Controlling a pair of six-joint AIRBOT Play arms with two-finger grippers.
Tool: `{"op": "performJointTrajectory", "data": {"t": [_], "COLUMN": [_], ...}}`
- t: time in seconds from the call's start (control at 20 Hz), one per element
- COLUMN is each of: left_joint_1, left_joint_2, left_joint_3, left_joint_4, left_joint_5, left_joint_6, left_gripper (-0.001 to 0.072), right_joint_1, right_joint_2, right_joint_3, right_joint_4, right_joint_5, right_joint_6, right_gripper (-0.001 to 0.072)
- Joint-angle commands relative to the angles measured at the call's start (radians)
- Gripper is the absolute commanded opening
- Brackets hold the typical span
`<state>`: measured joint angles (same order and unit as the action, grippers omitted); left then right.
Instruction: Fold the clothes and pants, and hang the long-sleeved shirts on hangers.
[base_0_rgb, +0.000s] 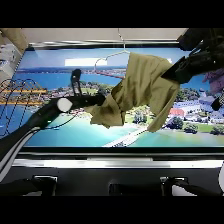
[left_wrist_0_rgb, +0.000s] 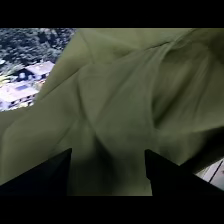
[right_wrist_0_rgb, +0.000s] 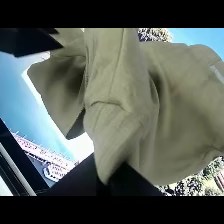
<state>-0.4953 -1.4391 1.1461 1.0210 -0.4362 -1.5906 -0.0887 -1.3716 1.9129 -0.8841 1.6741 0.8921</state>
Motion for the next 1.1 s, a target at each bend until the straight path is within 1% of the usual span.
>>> {"op": "performJointTrajectory", "data": {"t": [0.0, 0.1, 0.2, 0.35, 0.45, 0.5, 0.55, 0.6, 0.7, 0.75, 0.85, 0.9, 1.05], "left_joint_1": [-0.058, -0.051, -0.050, -0.050, -0.050, -0.050, -0.050, -0.051, -0.053, -0.049, -0.027, -0.003, 0.115], "left_joint_2": [-0.124, -0.185, -0.219, -0.237, -0.256, -0.267, -0.277, -0.286, -0.294, -0.293, -0.284, -0.273, -0.222], "left_joint_3": [0.103, 0.203, 0.264, 0.270, 0.270, 0.270, 0.270, 0.270, 0.270, 0.270, 0.271, 0.271, 0.287], "left_joint_4": [-0.080, -0.080, -0.079, -0.072, -0.071, -0.071, -0.071, -0.072, -0.072, -0.071, -0.071, -0.071, -0.070], "left_joint_5": [0.124, 0.068, -0.020, -0.089, -0.118, -0.114, -0.101, -0.079, -0.013, 0.021, 0.032, 0.015, 0.000], "left_joint_6": [-0.007, -0.007, -0.002, 0.031, 0.082, 0.084, 0.084, 0.083, 0.080, 0.080, 0.091, 0.113, 0.171], "left_gripper": [0.0540, 0.0539, 0.0538, 0.0534, 0.0534, 0.0533, 0.0517, 0.0392, 0.0068, 0.0026, 0.0024, 0.0024, 0.0024], "right_joint_1": [0.001, 0.001, 0.001, 0.001, 0.001, 0.001, 0.001, 0.001, 0.001, 0.001, 0.001, 0.001, 0.001], "right_joint_2": [0.002, 0.002, 0.002, 0.002, 0.002, 0.003, 0.004, 0.008, 0.022, 0.029, 0.043, 0.049, 0.053], "right_joint_3": [0.001, 0.001, 0.001, 0.001, 0.001, 0.001, 0.001, 0.001, 0.001, 0.001, 0.001, 0.001, 0.001], "right_joint_4": [-0.002, -0.014, -0.025, -0.026, -0.025, -0.024, -0.018, -0.016, -0.018, -0.021, -0.024, -0.030, -0.018], "right_joint_5": [-0.005, -0.015, -0.026, -0.032, -0.033, -0.035, -0.035, -0.036, -0.046, -0.053, -0.054, -0.054, -0.053], "right_joint_6": [0.021, 0.021, 0.020, 0.020, 0.020, 0.020, 0.020, 0.020, 0.020, 0.020, 0.020, 0.021, 0.023], "right_gripper": [0.0021, 0.0021, 0.0021, 0.0021, 0.0021, 0.0021, 0.0021, 0.0021, 0.0021, 0.0021, 0.0021, 0.0021, 0.0021]}}
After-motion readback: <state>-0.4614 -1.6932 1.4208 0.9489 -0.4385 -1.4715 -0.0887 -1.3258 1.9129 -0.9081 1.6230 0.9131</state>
